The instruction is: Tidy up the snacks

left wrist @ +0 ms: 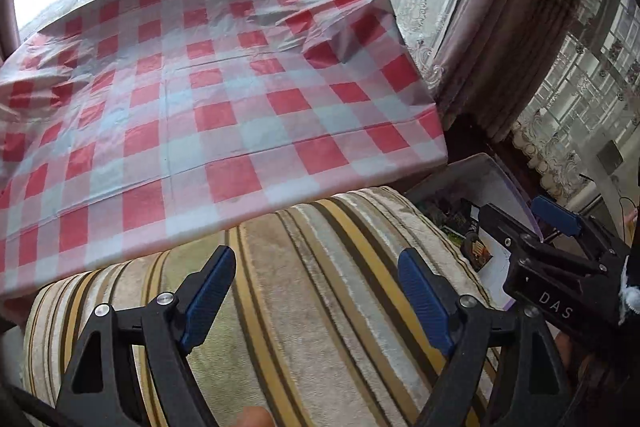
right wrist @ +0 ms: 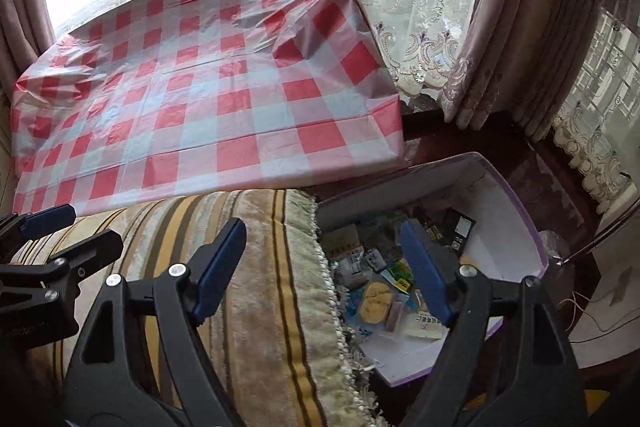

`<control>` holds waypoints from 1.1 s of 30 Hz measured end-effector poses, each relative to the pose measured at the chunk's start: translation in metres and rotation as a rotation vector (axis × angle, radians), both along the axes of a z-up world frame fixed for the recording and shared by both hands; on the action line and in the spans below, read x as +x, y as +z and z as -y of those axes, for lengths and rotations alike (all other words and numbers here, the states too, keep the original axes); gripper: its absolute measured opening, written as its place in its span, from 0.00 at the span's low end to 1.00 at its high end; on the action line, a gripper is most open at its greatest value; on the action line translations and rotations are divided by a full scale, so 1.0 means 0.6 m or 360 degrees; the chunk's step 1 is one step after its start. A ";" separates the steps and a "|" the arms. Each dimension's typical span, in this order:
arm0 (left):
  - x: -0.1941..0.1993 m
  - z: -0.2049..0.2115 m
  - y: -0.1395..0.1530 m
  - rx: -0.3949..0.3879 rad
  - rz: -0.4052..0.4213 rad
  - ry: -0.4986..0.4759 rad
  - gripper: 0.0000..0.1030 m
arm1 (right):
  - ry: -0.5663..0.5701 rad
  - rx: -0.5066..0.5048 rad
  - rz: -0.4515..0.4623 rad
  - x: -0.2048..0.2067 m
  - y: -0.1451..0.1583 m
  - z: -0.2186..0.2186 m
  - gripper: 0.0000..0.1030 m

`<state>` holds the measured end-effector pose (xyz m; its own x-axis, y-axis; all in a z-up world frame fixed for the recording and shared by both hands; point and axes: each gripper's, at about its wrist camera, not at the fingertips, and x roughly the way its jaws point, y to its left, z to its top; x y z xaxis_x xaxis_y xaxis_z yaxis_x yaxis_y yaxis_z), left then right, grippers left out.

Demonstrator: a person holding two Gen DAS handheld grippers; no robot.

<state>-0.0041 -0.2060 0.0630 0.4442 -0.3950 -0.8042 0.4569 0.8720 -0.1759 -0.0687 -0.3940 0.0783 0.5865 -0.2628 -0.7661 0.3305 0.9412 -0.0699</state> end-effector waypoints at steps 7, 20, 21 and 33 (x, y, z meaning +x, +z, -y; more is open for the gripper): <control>-0.036 0.175 -0.007 -0.0208 -0.0168 -0.0455 1.00 | -0.0440 -0.0033 0.0021 -0.103 0.000 0.128 0.79; -0.035 0.249 -0.070 -0.0027 -0.0375 -0.0477 1.00 | -0.0614 0.0036 0.0022 -0.137 -0.015 0.186 0.79; -0.035 0.249 -0.071 -0.0024 -0.0377 -0.0480 1.00 | -0.0615 0.0039 0.0021 -0.137 -0.016 0.186 0.79; -0.042 0.254 -0.076 0.0025 -0.0361 -0.0500 1.00 | -0.0611 0.0049 0.0015 -0.140 -0.022 0.185 0.79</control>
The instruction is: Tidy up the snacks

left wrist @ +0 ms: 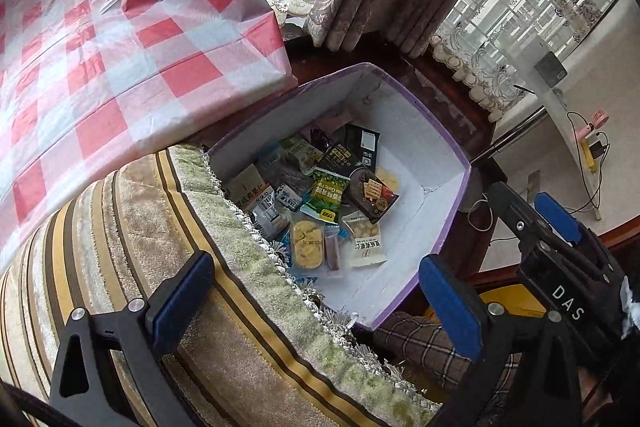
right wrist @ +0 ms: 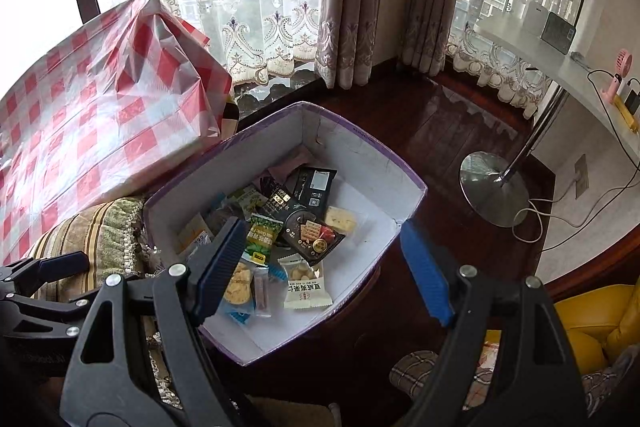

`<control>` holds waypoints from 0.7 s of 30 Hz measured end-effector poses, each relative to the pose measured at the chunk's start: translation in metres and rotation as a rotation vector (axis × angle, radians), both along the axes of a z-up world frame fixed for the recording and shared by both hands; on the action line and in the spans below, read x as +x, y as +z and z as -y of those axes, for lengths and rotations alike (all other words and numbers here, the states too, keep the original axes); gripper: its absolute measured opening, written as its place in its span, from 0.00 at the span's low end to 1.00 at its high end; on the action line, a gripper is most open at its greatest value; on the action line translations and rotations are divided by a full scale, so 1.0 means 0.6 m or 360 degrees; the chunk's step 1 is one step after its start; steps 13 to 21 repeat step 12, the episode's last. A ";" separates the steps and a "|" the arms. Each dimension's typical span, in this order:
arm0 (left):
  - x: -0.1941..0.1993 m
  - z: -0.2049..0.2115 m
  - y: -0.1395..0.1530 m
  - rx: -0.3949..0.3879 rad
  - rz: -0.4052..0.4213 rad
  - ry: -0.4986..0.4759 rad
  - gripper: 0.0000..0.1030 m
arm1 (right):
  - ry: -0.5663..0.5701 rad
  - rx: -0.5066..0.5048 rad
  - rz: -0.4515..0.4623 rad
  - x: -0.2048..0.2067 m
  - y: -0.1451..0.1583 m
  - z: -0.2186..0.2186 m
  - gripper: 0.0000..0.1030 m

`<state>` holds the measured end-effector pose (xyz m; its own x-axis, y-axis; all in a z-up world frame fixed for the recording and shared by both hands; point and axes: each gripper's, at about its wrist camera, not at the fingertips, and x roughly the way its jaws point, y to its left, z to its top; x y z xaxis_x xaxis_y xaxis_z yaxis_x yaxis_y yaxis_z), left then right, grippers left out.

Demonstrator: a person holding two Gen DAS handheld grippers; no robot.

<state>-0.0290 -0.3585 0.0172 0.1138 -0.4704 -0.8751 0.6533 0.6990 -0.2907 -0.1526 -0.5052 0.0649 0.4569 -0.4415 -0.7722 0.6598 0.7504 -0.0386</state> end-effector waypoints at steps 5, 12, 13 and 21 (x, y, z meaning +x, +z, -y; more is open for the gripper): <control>-0.002 0.001 -0.001 0.0006 0.0019 -0.0004 1.00 | 0.0000 0.0009 -0.0007 0.000 -0.006 0.002 0.79; -0.004 -0.002 -0.001 -0.0026 0.0038 0.0001 1.00 | -0.0004 0.0011 -0.0006 -0.001 -0.007 0.004 0.79; -0.004 -0.002 -0.001 -0.0026 0.0038 0.0001 1.00 | -0.0004 0.0011 -0.0006 -0.001 -0.007 0.004 0.79; -0.004 -0.002 -0.001 -0.0026 0.0038 0.0001 1.00 | -0.0004 0.0011 -0.0006 -0.001 -0.007 0.004 0.79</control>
